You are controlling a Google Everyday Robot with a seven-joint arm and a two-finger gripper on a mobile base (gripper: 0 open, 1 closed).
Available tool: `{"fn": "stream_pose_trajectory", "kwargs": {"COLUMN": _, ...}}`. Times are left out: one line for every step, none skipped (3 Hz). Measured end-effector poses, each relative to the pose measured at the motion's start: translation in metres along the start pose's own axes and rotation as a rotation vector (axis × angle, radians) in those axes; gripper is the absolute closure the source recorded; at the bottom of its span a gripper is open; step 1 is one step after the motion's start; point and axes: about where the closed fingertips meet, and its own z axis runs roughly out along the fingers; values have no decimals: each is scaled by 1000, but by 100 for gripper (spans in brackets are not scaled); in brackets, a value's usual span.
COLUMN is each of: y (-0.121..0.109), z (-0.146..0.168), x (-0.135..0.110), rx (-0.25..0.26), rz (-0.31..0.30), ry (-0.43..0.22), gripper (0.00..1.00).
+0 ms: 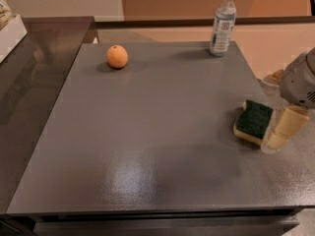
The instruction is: Pick sponge
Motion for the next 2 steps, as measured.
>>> {"fn": "stream_pose_trajectory", "kwargs": {"y": -5, "z": 14, "x": 5, "rx": -24, "rz": 12, "ry": -6, "gripper": 0}}
{"fn": "stream_pose_trajectory", "kwargs": {"y": -7, "z": 24, "x": 7, "rx": -42, "rz": 20, "ry": -11, "gripper": 0}}
